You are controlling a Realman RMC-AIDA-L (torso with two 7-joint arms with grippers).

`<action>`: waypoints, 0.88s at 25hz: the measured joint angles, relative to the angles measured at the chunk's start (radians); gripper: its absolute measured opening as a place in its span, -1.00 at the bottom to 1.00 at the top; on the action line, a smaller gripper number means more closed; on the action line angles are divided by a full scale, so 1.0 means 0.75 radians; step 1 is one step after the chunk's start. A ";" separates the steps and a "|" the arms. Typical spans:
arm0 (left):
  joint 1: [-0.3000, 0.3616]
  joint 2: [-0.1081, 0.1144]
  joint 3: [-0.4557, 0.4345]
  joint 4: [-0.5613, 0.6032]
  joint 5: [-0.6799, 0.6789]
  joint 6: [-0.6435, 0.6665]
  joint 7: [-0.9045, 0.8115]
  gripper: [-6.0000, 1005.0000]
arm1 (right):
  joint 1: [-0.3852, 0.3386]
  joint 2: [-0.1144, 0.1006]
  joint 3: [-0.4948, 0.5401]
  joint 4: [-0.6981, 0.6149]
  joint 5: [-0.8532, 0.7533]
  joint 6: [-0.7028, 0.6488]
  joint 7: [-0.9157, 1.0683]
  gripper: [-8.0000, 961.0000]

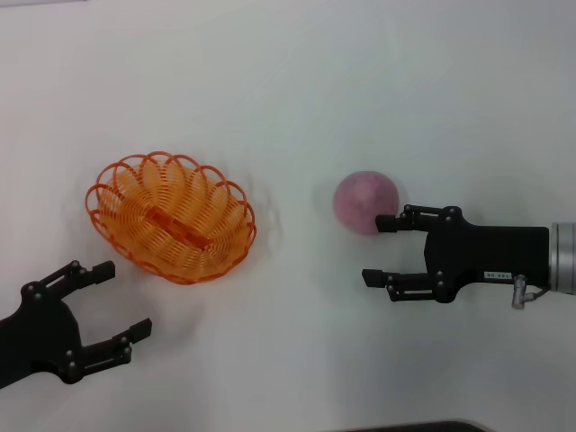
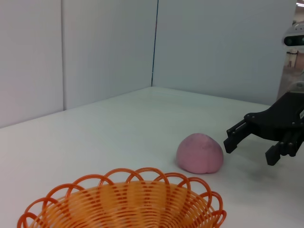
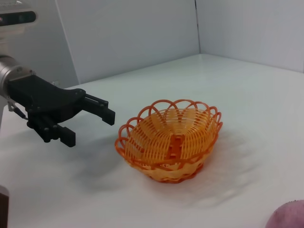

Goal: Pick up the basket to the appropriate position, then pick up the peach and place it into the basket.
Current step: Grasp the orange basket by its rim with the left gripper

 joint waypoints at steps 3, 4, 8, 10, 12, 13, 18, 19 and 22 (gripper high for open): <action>0.000 0.001 -0.001 0.000 0.000 0.000 0.000 0.74 | 0.002 0.000 0.000 0.000 0.000 0.000 0.000 0.72; 0.000 0.001 -0.001 0.000 0.000 0.000 0.000 0.74 | 0.004 0.000 0.000 0.000 0.000 0.000 0.000 0.72; 0.000 0.001 -0.002 0.000 -0.001 0.000 0.000 0.74 | 0.007 0.000 0.000 0.000 0.000 0.000 0.000 0.72; 0.000 0.001 -0.002 0.000 -0.002 0.000 0.000 0.74 | 0.007 0.000 0.000 0.000 0.000 0.000 0.000 0.72; 0.000 0.001 -0.002 0.000 -0.002 0.000 0.000 0.74 | 0.007 0.000 0.000 0.000 0.000 0.000 0.001 0.72; 0.000 0.001 -0.002 0.000 -0.002 0.000 0.000 0.74 | 0.008 0.000 0.000 0.000 0.000 0.000 0.001 0.72; -0.003 0.002 -0.011 0.001 -0.004 0.005 -0.052 0.74 | 0.009 0.000 0.000 0.000 0.000 0.000 0.004 0.72; -0.006 0.003 -0.014 0.004 -0.004 0.007 -0.086 0.74 | 0.010 0.000 0.000 0.000 0.000 0.000 0.004 0.72; -0.017 0.014 -0.015 0.018 -0.003 0.019 -0.248 0.74 | 0.010 0.000 0.000 -0.003 0.000 0.000 0.008 0.72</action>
